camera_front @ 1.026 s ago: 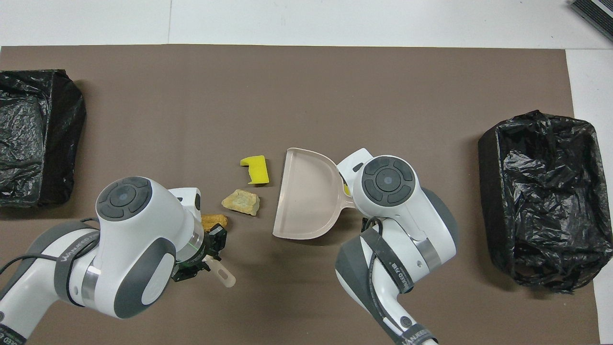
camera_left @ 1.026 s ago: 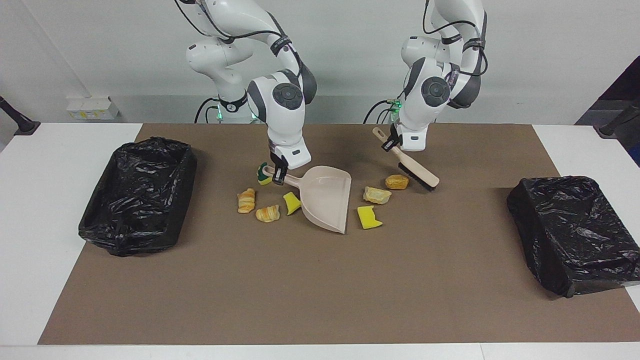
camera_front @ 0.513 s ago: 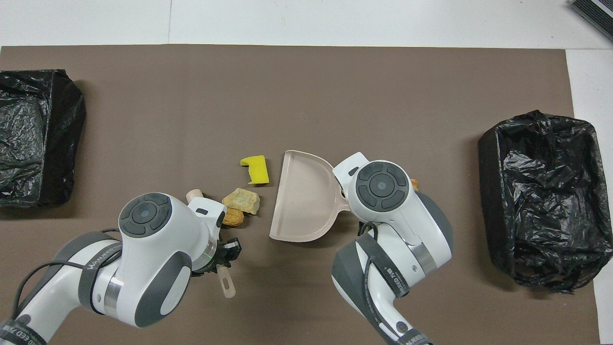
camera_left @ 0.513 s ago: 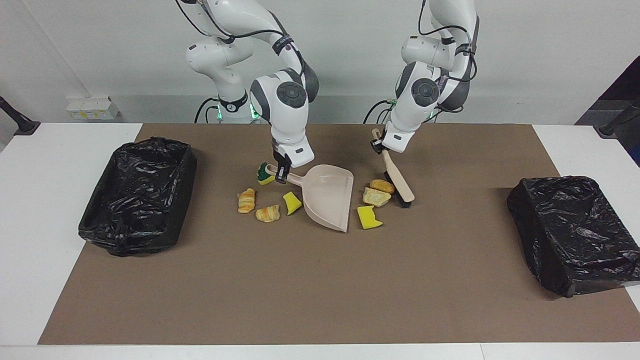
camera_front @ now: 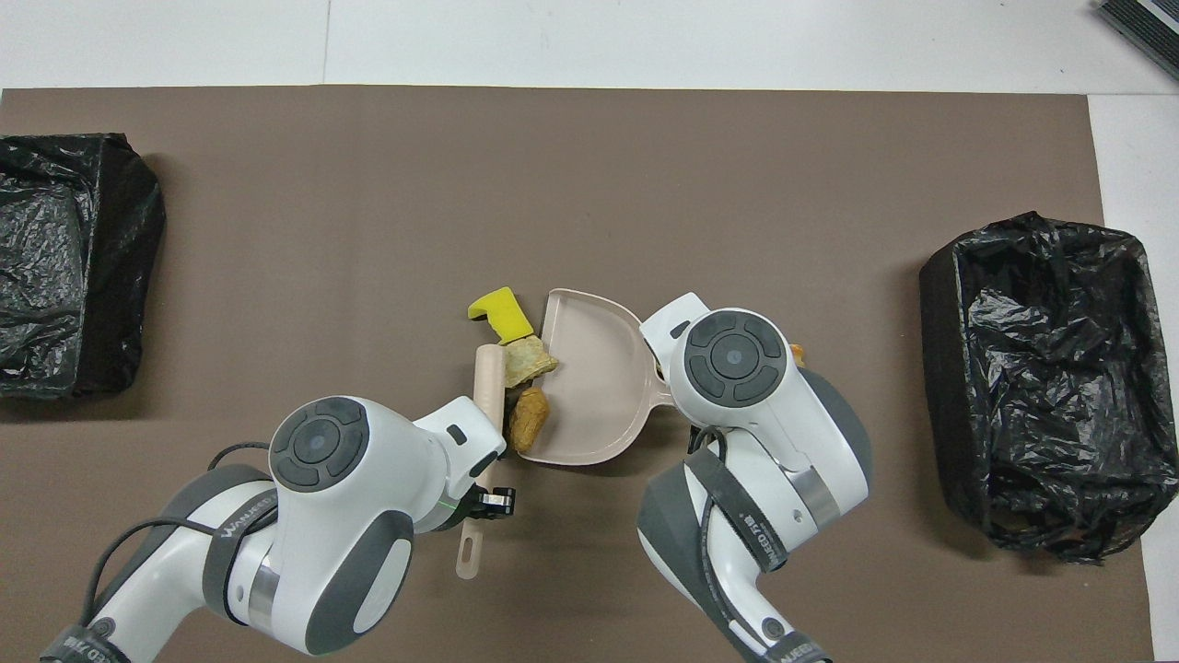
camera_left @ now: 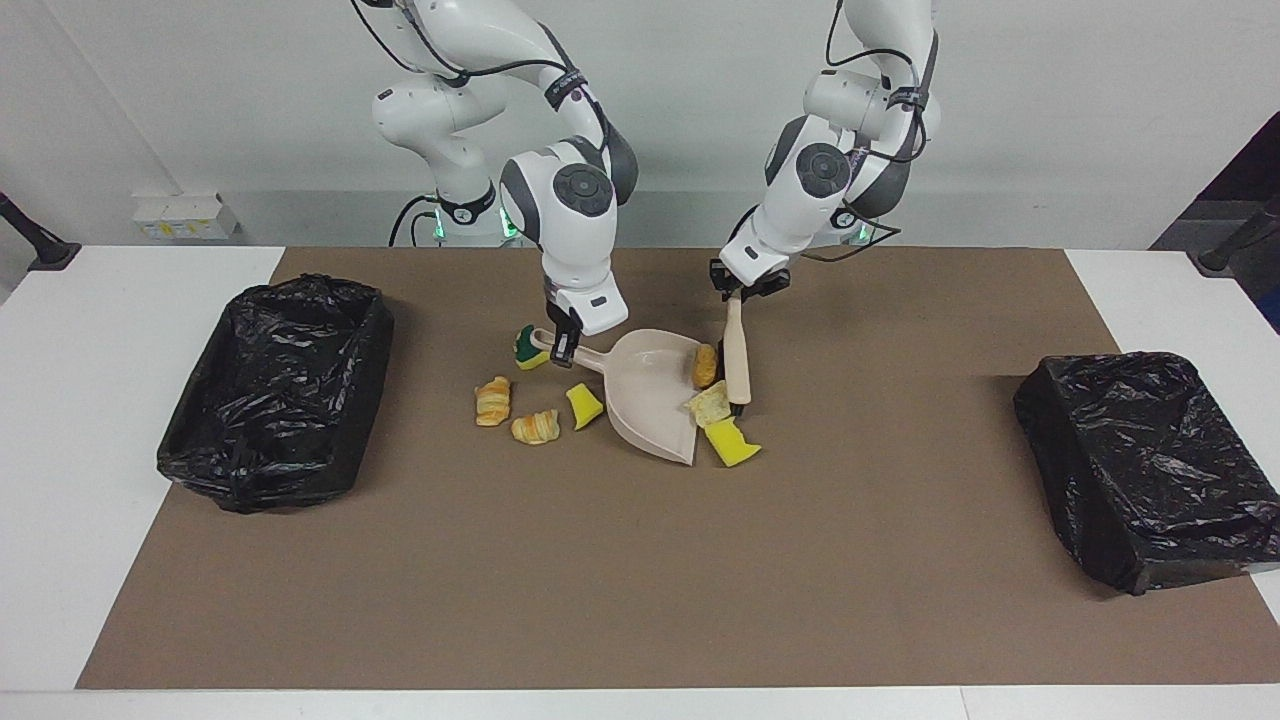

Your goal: Sweep and dump trash in bin

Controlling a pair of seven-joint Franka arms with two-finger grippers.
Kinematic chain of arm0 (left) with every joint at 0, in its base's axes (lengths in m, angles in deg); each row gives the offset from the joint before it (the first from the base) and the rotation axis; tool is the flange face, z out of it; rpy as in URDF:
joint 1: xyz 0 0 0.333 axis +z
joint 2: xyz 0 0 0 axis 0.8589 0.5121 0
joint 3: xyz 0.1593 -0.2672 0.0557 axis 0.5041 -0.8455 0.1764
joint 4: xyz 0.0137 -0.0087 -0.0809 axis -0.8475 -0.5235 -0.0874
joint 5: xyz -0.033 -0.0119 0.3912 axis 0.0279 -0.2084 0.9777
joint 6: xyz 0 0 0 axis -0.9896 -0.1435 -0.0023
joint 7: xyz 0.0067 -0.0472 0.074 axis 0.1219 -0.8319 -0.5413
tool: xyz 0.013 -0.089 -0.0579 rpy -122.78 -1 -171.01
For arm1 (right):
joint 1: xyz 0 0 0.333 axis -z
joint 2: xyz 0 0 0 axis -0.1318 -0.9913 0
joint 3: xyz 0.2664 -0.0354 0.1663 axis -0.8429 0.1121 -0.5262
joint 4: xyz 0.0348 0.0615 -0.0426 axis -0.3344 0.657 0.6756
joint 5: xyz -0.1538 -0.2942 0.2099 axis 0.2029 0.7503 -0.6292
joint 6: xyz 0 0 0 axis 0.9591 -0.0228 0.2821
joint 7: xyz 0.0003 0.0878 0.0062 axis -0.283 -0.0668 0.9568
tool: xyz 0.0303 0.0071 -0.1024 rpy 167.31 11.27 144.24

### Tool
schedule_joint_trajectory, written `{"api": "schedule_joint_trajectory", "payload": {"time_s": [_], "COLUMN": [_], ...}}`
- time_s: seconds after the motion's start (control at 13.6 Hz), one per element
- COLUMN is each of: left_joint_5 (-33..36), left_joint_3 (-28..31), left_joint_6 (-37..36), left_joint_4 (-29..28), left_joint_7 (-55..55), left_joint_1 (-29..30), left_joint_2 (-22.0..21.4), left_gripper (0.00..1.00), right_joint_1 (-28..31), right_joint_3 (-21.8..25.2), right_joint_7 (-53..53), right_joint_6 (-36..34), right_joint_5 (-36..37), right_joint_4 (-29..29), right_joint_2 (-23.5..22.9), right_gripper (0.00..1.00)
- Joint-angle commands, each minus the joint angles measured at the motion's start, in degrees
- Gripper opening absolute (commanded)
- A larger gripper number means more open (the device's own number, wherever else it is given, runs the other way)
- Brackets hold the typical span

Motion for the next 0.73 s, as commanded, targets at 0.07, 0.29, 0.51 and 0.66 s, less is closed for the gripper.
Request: {"api": "schedule_joint_trajectory", "payload": {"time_s": [0.07, 0.29, 0.51, 0.66], "left_joint_5": [-1.86, -1.77, 1.55, 5.16], "left_joint_3": [0.74, 1.26, 1.26, 1.44], "left_joint_6": [0.84, -6.77, -15.5, -14.64], "left_joint_4": [2.41, 6.88, 12.43, 12.88], "left_joint_7": [6.99, 6.73, 6.82, 7.43], "left_joint_1": [-3.75, -2.7, 4.32, 7.49], "left_joint_2": [0.77, -0.19, -0.19, 0.51], "left_gripper": [0.0, 0.0, 0.0, 0.0], "right_joint_1": [-0.08, -0.08, -0.08, -0.08], "right_joint_3": [-0.32, -0.32, -0.32, -0.32], "right_joint_7": [-1.78, -2.04, -2.57, -2.66], "right_joint_6": [1.54, 1.54, 1.54, 1.63], "right_joint_5": [1.19, 1.19, 1.27, 1.19], "right_joint_4": [1.94, 2.02, 2.11, 2.11], "right_joint_2": [1.47, 1.56, 1.56, 1.56], "right_gripper": [0.0, 0.0, 0.0, 0.0]}}
